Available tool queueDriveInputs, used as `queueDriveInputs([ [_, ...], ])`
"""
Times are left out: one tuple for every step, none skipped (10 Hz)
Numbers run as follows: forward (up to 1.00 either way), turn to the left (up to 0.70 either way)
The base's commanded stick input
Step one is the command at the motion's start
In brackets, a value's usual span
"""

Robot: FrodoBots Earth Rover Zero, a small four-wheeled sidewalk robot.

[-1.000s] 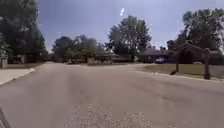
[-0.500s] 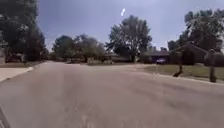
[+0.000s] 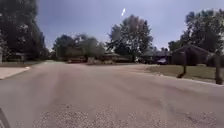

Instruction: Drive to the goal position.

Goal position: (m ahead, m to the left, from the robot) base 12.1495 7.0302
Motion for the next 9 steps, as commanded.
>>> queueDriveInputs([
  [0.70, 0.00],
  [0.70, 0.00],
  [0.70, 0.00],
  [0.70, 0.00],
  [0.70, 0.00],
  [0.70, 0.00],
  [0.70, 0.00],
  [0.70, 0.00],
  [0.70, 0.00],
])
